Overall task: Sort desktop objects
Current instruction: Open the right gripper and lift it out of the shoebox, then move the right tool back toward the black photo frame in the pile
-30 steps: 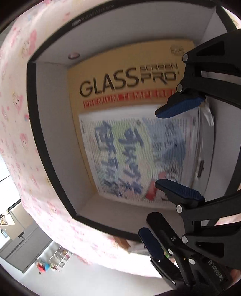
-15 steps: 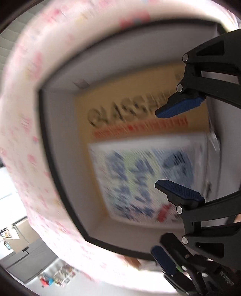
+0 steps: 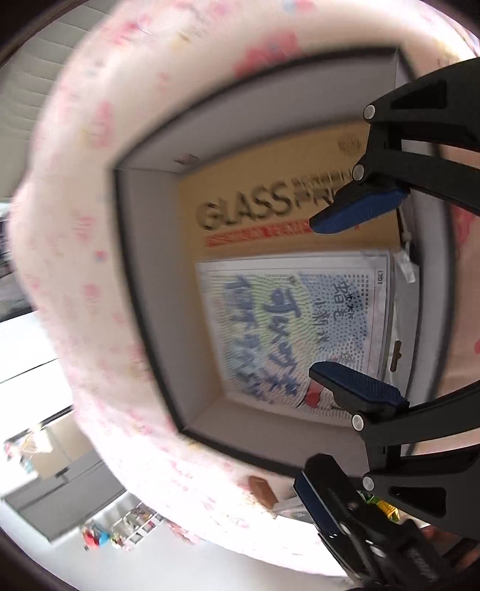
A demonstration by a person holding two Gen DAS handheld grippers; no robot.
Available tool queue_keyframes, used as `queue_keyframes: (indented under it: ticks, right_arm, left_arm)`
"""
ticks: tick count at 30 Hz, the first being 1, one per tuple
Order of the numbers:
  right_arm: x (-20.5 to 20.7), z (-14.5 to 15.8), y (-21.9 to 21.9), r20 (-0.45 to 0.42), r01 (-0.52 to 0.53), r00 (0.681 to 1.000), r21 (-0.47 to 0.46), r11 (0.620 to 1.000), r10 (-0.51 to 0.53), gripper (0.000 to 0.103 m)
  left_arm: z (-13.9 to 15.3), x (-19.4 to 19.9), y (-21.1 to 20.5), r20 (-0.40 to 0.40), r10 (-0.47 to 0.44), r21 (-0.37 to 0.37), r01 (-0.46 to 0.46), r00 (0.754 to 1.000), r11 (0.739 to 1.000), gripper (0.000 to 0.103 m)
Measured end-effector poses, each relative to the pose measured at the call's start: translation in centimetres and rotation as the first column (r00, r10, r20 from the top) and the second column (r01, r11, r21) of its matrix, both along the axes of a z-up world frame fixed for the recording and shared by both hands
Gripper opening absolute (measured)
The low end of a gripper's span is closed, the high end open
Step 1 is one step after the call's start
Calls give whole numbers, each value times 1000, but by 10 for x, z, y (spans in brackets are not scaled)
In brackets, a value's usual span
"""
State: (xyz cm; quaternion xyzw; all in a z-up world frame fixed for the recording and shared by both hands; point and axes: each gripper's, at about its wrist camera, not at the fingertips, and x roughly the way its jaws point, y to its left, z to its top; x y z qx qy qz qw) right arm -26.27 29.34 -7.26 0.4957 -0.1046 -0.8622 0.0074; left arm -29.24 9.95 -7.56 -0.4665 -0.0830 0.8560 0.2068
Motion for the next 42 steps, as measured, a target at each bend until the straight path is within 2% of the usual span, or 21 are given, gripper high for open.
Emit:
queue_keyframes:
  ticks: [5,7,9,11,13,16,18,19,34,42]
  right_arm:
    - [28,46,-2,-113,23,993,44,999,-18,70]
    - [25,54,-18,-139,33,990,63,997,-24,70]
    - [29,69,-26,-165,45,986,78,996,-32,70]
    - [39,80,-31,-190,58,981,88,994,-40,70]
    - [42,89,-40,-207,75,977,103,992,-53,77]
    - [58,105,-52,-223,75,974,115,991,-48,77]
    - [71,115,-57,-229,72,972,118,990,-43,77]
    - [78,119,-60,-234,70,971,120,990,-41,77]
    - [163,146,-115,-319,11,946,191,981,51,77]
    - [199,141,-137,-340,-12,938,180,984,73,77]
  left_arm:
    - [33,8,-9,-76,45,-12,-46,996,999,57]
    - [50,13,-13,-114,64,-24,-67,991,997,59]
    - [69,20,-17,-160,78,-40,-86,984,996,68]
    - [88,28,-22,-212,94,-58,-108,973,992,72]
    - [105,37,-27,-253,114,-72,-136,961,988,75]
    - [125,53,-36,-303,138,-75,-168,943,983,79]
    - [136,66,-44,-329,148,-77,-183,933,980,87]
    - [140,72,-47,-340,154,-78,-191,928,978,88]
    - [155,174,-95,-392,202,-92,-256,898,962,91]
    - [155,223,-110,-418,221,-91,-283,881,955,93]
